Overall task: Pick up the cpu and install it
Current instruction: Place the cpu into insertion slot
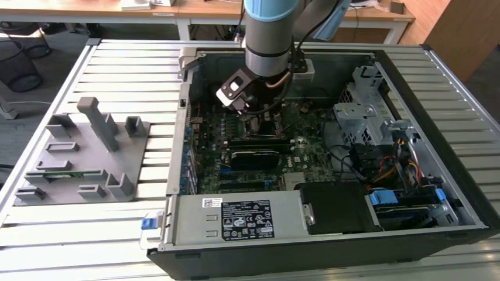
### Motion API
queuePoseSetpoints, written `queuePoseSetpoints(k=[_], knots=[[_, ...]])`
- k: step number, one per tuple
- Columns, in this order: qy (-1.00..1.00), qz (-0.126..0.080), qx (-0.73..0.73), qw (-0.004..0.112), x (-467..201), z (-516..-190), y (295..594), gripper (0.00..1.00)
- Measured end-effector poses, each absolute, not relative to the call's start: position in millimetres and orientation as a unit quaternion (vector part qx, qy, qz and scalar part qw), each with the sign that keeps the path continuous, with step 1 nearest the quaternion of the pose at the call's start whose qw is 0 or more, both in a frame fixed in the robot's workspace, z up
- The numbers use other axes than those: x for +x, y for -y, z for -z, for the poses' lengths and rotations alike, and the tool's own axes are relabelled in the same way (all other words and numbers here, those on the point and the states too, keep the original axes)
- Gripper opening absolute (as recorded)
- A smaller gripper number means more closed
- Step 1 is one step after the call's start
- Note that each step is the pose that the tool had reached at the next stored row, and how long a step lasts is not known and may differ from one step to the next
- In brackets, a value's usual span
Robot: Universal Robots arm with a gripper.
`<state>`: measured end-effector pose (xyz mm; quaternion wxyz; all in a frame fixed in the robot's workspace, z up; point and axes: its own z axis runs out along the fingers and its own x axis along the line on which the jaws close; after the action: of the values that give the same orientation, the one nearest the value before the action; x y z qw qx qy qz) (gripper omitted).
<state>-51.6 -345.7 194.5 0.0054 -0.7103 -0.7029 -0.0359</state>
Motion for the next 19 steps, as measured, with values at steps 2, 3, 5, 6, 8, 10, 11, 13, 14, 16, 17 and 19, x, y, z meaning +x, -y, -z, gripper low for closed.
queuePoseSetpoints(k=[2,3,5,6,8,10,11,13,14,16,17,19], knots=[[0.703,0.036,-0.71,0.005,-50.7,-194.4,345.6,0.53],[0.703,0.036,-0.71,0.005,-50.4,-194.3,345.6,0.53],[0.703,0.036,-0.71,0.005,-50.0,-194.3,345.7,0.53],[0.703,0.036,-0.71,0.005,-50.0,-194.3,345.6,0.53],[0.703,0.036,-0.71,0.005,-49.9,-194.0,345.6,0.53],[0.703,0.036,-0.71,0.005,-50.0,-193.7,345.7,0.53],[0.703,0.036,-0.71,0.005,-49.9,-193.7,345.6,0.53],[0.703,0.037,-0.71,0.005,-49.8,-193.2,345.4,0.53],[0.703,0.037,-0.71,0.005,-49.8,-193.2,345.4,0.54],[0.703,0.036,-0.71,0.005,-50.0,-193.6,345.6,0.6],[0.703,0.036,-0.71,0.005,-50.0,-193.7,345.6,0.66],[0.703,0.036,-0.71,0.005,-50.0,-194.2,345.6,0.66]])
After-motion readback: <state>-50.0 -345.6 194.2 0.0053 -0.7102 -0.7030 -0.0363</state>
